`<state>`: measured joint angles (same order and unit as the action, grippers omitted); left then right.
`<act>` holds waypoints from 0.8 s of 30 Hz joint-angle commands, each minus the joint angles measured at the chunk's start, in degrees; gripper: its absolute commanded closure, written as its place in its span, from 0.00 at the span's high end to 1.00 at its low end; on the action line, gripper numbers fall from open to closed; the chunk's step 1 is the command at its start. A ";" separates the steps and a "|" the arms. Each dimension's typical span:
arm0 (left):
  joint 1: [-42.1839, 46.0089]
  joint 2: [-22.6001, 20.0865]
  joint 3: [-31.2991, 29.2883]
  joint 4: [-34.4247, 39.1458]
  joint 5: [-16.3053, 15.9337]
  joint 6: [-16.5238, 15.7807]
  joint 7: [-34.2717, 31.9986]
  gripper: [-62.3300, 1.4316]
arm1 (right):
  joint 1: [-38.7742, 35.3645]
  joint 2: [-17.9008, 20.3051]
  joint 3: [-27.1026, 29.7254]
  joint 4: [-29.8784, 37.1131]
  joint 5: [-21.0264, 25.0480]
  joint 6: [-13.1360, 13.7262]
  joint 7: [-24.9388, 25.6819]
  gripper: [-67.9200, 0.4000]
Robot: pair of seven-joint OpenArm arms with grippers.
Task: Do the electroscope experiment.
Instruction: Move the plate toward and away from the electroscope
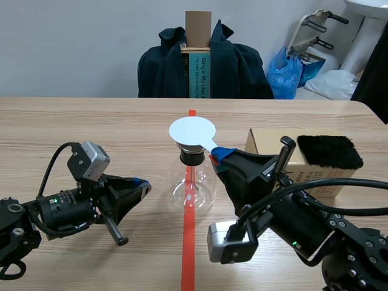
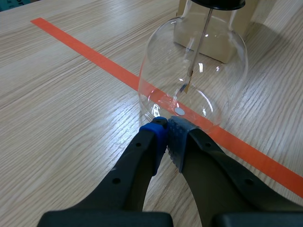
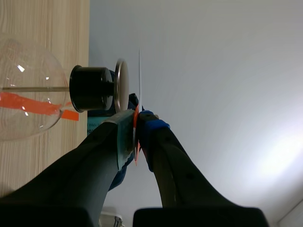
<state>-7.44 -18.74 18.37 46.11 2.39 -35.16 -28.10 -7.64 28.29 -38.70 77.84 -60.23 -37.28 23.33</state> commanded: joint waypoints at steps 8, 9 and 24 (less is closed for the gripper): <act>-0.33 -0.02 -0.26 1.40 -0.61 -0.09 -0.85 0.07 | 0.63 0.74 0.48 1.11 0.17 -0.83 2.40 0.02; -0.33 -0.02 -0.26 1.40 -0.61 -0.09 -0.85 0.07 | 0.63 0.74 0.48 1.11 0.17 -0.83 2.45 0.02; -0.33 -0.02 -0.26 1.40 -0.61 -0.09 -0.85 0.07 | -0.26 0.76 0.55 1.11 -0.02 -0.90 -0.98 0.02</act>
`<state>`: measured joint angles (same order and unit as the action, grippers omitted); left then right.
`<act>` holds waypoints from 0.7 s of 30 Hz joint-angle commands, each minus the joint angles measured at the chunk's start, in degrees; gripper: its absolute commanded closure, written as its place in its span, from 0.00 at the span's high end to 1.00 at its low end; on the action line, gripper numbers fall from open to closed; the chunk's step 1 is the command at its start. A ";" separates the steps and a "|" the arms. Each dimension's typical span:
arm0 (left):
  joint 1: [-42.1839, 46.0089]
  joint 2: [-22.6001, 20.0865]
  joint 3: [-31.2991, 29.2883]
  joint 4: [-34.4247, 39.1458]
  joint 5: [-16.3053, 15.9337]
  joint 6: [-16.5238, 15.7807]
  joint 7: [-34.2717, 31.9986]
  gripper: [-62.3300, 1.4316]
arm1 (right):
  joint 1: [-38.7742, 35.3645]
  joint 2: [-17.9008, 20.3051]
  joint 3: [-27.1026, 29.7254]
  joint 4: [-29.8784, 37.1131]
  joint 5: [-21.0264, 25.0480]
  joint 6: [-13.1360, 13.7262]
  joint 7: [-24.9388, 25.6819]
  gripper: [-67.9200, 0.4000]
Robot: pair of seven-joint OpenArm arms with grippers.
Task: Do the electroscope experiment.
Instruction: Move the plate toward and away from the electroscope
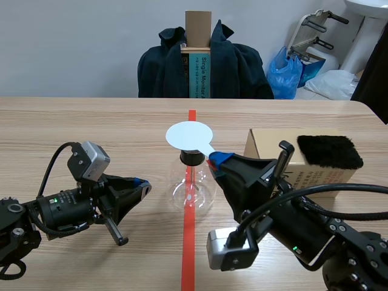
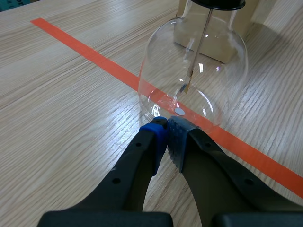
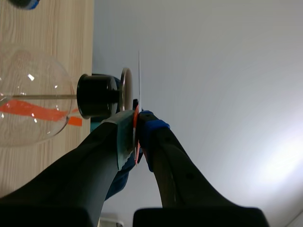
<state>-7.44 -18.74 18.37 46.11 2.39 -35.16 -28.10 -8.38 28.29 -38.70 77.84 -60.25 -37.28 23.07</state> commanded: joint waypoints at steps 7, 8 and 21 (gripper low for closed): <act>-0.33 -0.02 -0.26 1.40 -0.61 -0.09 -0.85 0.07 | 0.59 0.76 0.55 1.11 0.00 -0.85 -9.01 0.02; -0.33 -0.02 -0.26 1.40 -0.61 -0.09 -0.85 0.07 | 0.59 0.76 0.55 1.11 0.00 -0.85 -10.14 0.02; -0.33 -0.02 -0.28 1.40 -0.63 -0.09 -0.87 0.07 | 0.59 0.74 0.55 1.11 0.00 -0.81 -20.52 0.02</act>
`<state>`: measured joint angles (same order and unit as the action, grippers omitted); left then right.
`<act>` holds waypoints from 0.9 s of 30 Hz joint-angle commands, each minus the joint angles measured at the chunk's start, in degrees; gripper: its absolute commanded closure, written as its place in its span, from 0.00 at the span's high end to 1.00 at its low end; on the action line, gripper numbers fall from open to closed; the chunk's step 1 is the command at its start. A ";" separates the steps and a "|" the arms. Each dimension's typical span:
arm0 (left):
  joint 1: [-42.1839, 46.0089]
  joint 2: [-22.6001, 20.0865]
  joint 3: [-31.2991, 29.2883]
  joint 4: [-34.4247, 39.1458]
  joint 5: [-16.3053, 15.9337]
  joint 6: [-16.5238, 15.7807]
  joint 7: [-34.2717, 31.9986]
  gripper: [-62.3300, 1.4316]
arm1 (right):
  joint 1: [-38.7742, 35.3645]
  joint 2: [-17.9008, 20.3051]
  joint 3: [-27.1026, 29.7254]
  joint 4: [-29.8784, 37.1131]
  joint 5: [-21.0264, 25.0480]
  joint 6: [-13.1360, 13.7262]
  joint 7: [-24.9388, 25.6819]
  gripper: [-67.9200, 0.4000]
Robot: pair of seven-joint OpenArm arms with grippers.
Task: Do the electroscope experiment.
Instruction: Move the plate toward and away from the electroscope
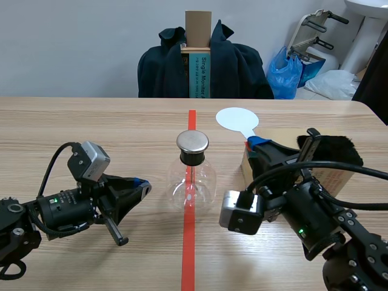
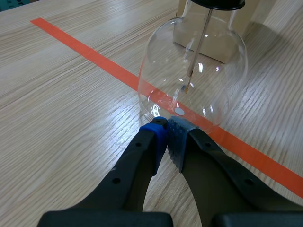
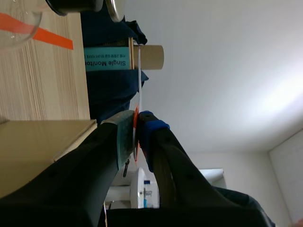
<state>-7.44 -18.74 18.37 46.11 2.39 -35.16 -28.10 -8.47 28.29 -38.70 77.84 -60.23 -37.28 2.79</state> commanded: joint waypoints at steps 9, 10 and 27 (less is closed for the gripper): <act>-0.33 -0.02 -0.28 1.40 -0.63 -0.09 -0.92 0.07 | 0.68 0.74 0.52 1.11 -0.24 -0.59 -1.55 0.02; -0.33 -0.02 -0.28 1.40 -0.63 -0.09 -0.92 0.07 | 0.68 0.74 0.52 1.11 -0.55 -0.61 -0.81 0.02; -0.33 -0.02 -0.28 1.40 -0.63 -0.09 -0.92 0.07 | 0.68 0.74 0.52 1.11 -2.84 -0.63 15.85 0.02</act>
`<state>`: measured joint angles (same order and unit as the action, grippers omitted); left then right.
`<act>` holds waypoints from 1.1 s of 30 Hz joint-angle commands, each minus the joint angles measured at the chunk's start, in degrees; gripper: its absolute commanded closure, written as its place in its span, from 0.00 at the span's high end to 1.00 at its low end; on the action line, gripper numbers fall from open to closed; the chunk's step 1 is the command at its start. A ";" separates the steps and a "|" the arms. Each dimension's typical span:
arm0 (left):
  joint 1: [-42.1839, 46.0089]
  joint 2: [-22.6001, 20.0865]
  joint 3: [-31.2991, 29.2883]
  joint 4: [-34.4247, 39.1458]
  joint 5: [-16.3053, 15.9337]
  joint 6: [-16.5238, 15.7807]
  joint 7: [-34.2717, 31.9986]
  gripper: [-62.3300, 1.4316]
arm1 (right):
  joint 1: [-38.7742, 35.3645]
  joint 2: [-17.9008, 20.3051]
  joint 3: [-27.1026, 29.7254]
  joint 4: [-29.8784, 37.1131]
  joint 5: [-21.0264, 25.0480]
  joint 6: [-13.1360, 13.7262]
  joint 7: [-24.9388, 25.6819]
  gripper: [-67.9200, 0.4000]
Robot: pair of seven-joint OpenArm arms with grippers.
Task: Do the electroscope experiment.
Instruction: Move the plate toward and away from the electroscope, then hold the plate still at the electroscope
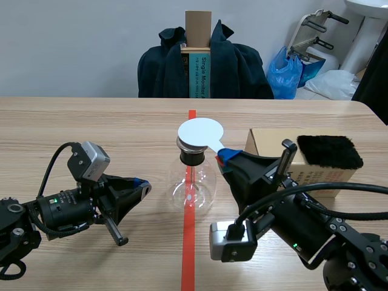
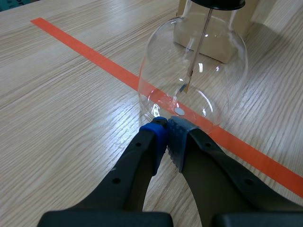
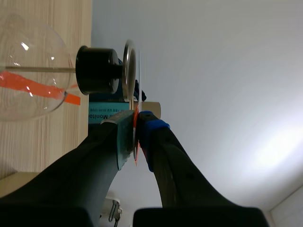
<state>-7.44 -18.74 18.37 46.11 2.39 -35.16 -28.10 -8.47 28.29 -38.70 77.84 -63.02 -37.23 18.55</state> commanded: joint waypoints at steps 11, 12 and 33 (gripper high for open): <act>-0.33 -0.02 -0.28 1.40 -0.63 -0.09 -0.92 0.07 | 0.68 0.72 0.52 1.11 -1.31 -0.66 3.23 0.02; -0.33 -0.02 -0.28 1.40 -0.63 -0.09 -0.92 0.07 | 0.68 0.72 0.52 1.11 -1.31 -0.68 3.30 0.02; -0.33 -0.02 -0.28 1.40 -0.63 -0.09 -0.92 0.07 | 0.68 0.72 0.52 1.11 -1.31 -0.70 3.23 0.02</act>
<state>-7.44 -18.74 18.37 46.11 2.39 -35.16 -28.10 -8.47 28.29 -38.70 77.84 -64.73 -37.23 21.82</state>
